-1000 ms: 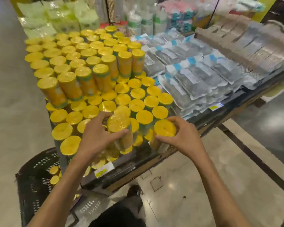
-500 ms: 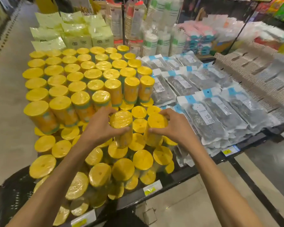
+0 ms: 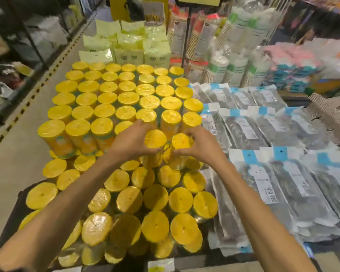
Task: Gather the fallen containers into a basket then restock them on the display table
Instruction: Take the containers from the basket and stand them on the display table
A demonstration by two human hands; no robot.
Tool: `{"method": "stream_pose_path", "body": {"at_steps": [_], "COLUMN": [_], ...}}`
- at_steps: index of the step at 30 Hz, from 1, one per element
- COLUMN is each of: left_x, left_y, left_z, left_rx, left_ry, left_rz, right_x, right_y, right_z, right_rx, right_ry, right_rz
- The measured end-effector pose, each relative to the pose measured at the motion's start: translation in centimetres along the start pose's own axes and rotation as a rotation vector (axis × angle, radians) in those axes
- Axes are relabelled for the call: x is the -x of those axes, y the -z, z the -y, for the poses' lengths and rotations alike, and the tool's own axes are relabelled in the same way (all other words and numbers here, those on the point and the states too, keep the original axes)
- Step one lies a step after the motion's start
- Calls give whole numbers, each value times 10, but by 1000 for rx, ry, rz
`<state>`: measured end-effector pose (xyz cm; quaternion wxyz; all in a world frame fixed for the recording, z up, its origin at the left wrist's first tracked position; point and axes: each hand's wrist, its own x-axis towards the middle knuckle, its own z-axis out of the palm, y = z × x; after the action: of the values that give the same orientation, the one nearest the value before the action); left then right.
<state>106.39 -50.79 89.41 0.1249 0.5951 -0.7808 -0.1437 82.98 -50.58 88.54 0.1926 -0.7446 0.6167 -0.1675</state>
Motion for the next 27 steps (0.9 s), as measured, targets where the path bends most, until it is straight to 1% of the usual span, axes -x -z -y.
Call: {"method": "stream_pose_path", "body": {"at_steps": [6, 13, 19, 27], "left_x": [-19, -32, -34, -36], "left_y": [6, 11, 8, 8], "left_z": [-5, -2, 4, 9], "left_rx": [-144, -278, -351, -351], "left_ry": [33, 1, -5, 3], "left_rz": [12, 11, 26, 36], "right_x": [-38, -58, -54, -50], "right_y": [0, -7, -16, -20], "right_z": [2, 4, 4, 11], "right_rx": [136, 141, 71, 27], "right_ry": [110, 156, 140, 62], "right_rz": [79, 62, 4, -24]}}
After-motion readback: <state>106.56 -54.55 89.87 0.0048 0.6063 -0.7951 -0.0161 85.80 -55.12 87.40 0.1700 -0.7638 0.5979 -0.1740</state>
